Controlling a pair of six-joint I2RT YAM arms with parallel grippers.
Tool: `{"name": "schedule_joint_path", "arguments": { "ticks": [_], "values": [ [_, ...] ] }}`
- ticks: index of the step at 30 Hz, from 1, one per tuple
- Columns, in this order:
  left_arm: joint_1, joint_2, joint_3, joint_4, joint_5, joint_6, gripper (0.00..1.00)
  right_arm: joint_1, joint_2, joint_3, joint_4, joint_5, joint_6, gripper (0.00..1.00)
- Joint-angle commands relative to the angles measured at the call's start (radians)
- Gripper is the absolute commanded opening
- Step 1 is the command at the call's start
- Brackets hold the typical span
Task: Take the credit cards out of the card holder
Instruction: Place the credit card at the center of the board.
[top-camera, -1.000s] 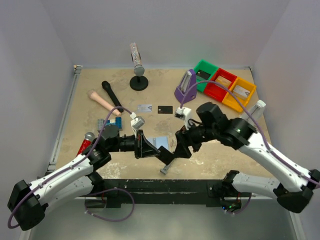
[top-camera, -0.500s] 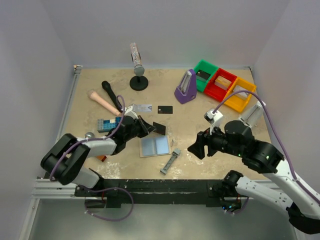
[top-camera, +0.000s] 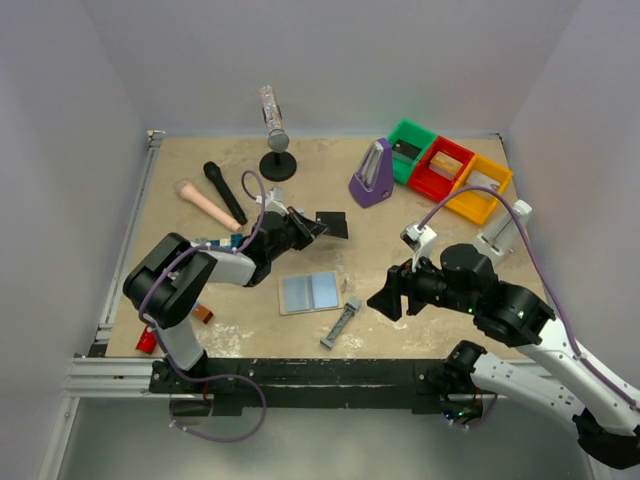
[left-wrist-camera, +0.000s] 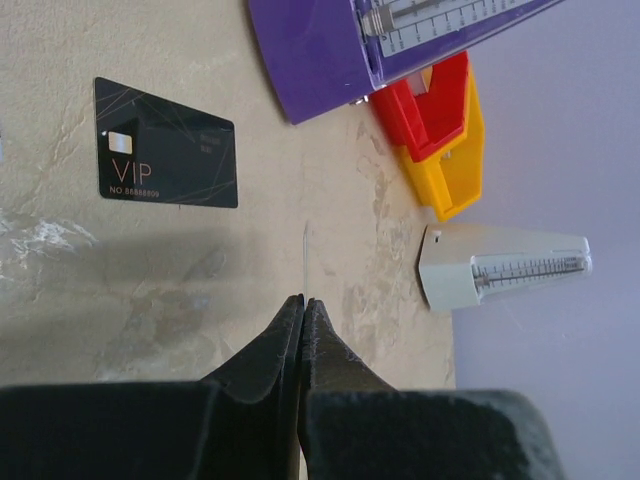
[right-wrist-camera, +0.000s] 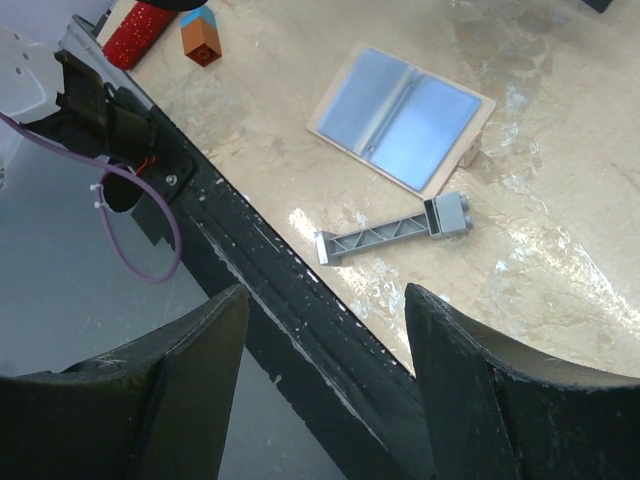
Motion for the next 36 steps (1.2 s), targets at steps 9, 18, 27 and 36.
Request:
{"name": "schedule_joint_path", "arguments": {
  "ticks": [9, 18, 27, 36],
  "values": [
    [0.002, 0.089, 0.079, -0.010, -0.057, -0.032, 0.00, -0.001, 0.003, 0.002, 0.049, -0.031, -0.024, 0.68],
    [0.003, 0.135, 0.078, -0.035, -0.054, -0.029, 0.00, -0.001, 0.008, -0.001, 0.049, -0.020, -0.028, 0.68],
    [0.003, 0.150, 0.075, -0.041, -0.052, -0.027, 0.00, -0.001, 0.006, 0.010, 0.031, 0.005, -0.051, 0.68],
    [0.003, 0.154, 0.078, -0.070, -0.052, -0.024, 0.13, -0.001, 0.004, 0.006, 0.025, 0.008, -0.057, 0.68]
  ]
}}
